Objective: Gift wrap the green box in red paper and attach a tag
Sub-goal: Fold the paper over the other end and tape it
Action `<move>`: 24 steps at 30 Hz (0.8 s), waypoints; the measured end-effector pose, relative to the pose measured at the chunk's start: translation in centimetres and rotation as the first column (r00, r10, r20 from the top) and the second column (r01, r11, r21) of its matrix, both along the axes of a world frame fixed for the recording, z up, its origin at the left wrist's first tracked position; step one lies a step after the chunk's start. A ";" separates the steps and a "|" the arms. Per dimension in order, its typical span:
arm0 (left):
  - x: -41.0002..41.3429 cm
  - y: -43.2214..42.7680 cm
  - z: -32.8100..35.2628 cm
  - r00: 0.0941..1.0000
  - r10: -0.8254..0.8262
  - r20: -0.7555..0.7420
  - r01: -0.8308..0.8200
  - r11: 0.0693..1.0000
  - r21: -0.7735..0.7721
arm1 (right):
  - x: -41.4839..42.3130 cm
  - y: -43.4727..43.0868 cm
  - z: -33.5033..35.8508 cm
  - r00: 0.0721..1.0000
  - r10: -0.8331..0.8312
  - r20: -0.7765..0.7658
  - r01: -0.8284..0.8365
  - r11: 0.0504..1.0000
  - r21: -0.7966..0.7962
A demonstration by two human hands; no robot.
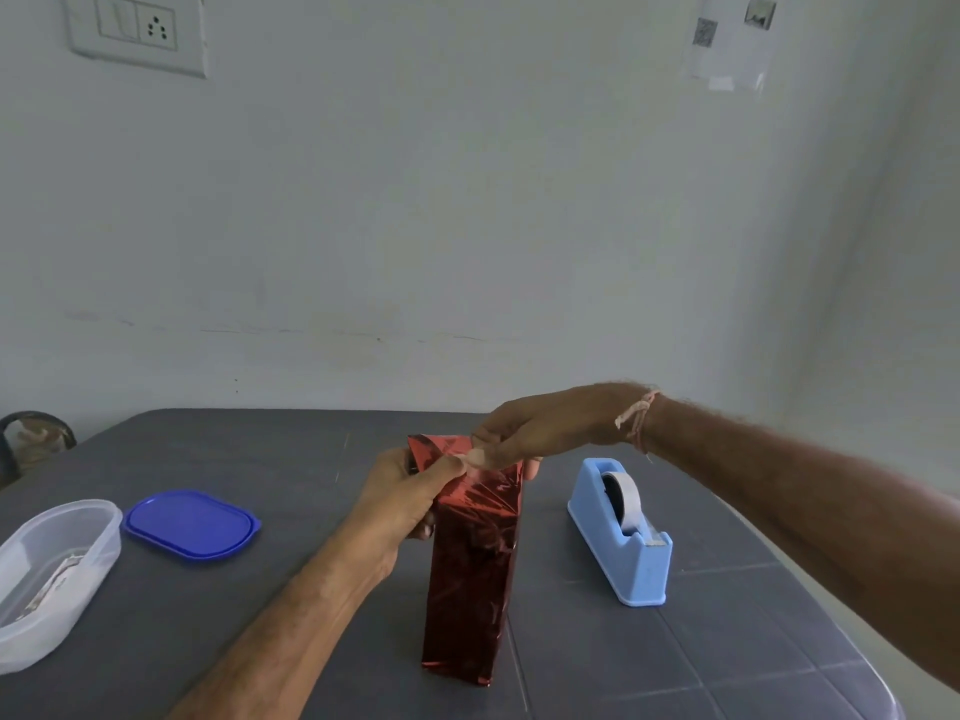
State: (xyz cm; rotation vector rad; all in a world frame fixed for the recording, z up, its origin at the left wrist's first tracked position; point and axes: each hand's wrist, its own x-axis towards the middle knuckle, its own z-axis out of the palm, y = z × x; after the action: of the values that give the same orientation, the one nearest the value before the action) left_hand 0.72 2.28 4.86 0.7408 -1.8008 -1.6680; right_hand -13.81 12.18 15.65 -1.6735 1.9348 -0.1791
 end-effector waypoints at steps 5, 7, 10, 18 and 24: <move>-0.3 -0.8 0.7 0.995 -0.058 0.081 0.053 0.996 0.067 | 0.4 -0.1 0.4 0.999 0.004 -0.032 -0.003 0.999 0.035; -0.5 -1.1 0.7 0.994 -0.065 0.092 0.057 0.995 0.087 | 0.5 -0.2 0.5 0.999 0.003 -0.042 -0.001 0.999 0.044; -0.6 -1.2 0.4 0.994 -0.052 0.093 0.041 0.993 0.115 | 0.4 -0.3 0.3 0.999 -0.013 -0.042 0.015 0.999 0.044; -0.6 -1.0 0.0 0.997 -0.047 0.056 0.039 0.990 0.134 | 0.9 -0.2 0.4 0.998 -0.009 -0.067 0.012 0.999 0.038; -0.5 -0.9 0.1 0.998 -0.044 0.043 0.038 0.991 0.128 | 0.8 -0.4 0.1 0.986 0.027 -0.166 -0.021 0.999 0.035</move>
State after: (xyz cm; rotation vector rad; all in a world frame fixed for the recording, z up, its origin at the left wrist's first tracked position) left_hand 0.20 1.43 4.92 0.8077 -1.7644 -1.8203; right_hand -13.02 11.74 15.78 -1.7374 2.0262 0.0023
